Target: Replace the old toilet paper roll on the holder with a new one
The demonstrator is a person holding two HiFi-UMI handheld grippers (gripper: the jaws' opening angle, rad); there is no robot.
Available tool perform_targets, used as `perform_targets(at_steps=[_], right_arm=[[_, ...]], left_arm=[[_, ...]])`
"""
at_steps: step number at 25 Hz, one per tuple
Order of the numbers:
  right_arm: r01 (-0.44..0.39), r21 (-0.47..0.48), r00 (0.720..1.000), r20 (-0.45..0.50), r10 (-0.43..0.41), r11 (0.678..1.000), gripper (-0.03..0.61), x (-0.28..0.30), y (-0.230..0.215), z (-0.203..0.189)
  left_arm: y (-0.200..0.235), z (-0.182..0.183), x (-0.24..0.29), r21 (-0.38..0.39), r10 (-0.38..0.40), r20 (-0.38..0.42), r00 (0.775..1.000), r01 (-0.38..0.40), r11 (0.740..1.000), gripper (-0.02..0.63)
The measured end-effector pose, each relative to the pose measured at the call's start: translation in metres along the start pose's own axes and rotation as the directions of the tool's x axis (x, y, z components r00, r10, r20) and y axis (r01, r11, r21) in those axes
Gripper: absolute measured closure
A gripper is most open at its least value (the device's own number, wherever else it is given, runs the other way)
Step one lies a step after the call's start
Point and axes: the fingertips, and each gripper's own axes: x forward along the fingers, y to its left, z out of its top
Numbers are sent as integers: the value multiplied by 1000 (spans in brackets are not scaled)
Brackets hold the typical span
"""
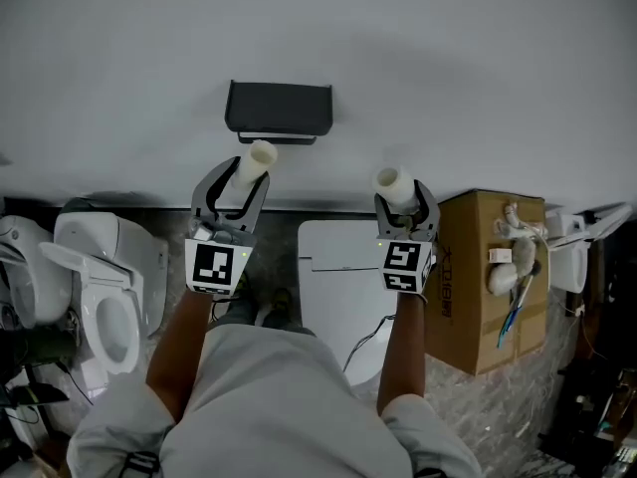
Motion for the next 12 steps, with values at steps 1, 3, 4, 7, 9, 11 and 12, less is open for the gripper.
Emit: perform_targets(at_steps=[1,3,4,7,9,11,12], right_arm=[[-6,-38,1000,-5,6,999,264,7,3,2],[-18,-117,1000,-16,17,993,265,21,11,7],[-23,-153,1000,-21,20,988,265,28,15,10],[-30,-249,999,-25,25,968,265,45,26,20],[-38,-323,999,-29,30,946,265,55,37,28],[-53,-390,998,-36,42,919,265,66,48,33],[-58,-417,998,-37,47,907,265,70,53,36]], left_arm=[[6,-2,-3,3,16,-7,1000,-16,1000,405],[20,-11,-10,13,47,-61,997,-47,999,405],[26,-13,-12,17,64,-69,996,-63,998,405],[44,-10,-20,19,108,-50,993,-108,994,405],[54,-16,-28,28,134,-87,987,-132,991,405],[62,-17,-34,36,154,-87,984,-151,988,405],[65,-18,-37,41,162,-97,982,-158,987,405]])
